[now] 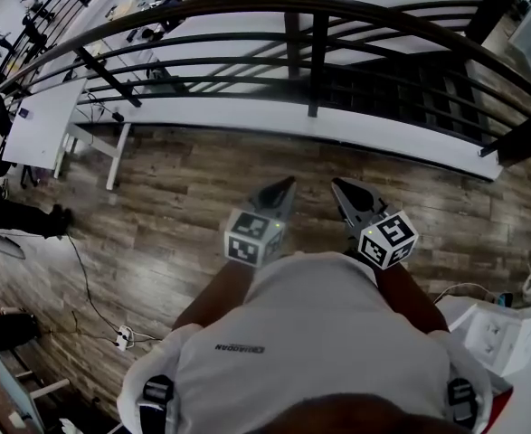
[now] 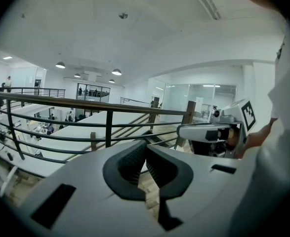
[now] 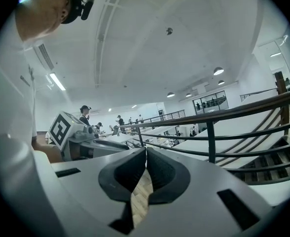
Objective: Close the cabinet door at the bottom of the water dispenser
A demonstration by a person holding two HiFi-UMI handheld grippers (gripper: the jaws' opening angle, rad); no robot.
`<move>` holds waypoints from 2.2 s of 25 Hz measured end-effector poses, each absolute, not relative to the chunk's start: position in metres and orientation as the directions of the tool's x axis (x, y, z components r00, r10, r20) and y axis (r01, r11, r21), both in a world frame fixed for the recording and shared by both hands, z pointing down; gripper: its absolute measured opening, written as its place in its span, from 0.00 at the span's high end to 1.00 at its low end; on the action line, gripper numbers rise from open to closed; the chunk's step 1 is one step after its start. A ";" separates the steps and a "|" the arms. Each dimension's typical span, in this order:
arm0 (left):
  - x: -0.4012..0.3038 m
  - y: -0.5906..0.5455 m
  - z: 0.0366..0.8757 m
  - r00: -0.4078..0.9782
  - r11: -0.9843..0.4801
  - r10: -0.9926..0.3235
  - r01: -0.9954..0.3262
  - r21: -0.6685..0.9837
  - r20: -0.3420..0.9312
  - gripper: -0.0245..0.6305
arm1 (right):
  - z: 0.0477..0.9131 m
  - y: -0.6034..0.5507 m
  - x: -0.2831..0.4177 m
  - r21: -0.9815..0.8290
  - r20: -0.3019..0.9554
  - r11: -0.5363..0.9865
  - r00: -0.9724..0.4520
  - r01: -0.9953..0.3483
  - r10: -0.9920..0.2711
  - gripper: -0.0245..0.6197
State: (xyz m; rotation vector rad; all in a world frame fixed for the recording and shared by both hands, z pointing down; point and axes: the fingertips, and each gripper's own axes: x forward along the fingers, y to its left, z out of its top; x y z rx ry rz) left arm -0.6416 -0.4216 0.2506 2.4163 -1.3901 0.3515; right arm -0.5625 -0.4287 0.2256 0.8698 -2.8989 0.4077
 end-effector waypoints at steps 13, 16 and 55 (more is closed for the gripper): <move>-0.640 -0.416 0.249 0.497 -0.476 -0.787 -0.866 0.154 0.365 0.97 | 0.231 -0.425 -0.557 -0.227 0.180 0.783 -0.815 -0.579 -0.550 0.93; -0.639 -0.414 0.248 0.506 -0.486 -0.782 -0.860 0.154 0.364 0.97 | 0.231 -0.423 -0.556 -0.233 0.179 0.776 -0.810 -0.586 -0.558 0.93; -0.533 -0.383 0.258 0.668 -0.666 -0.640 -0.729 0.158 0.380 0.97 | 0.238 -0.359 -0.442 -0.237 0.214 0.601 -0.644 -0.764 -0.734 0.93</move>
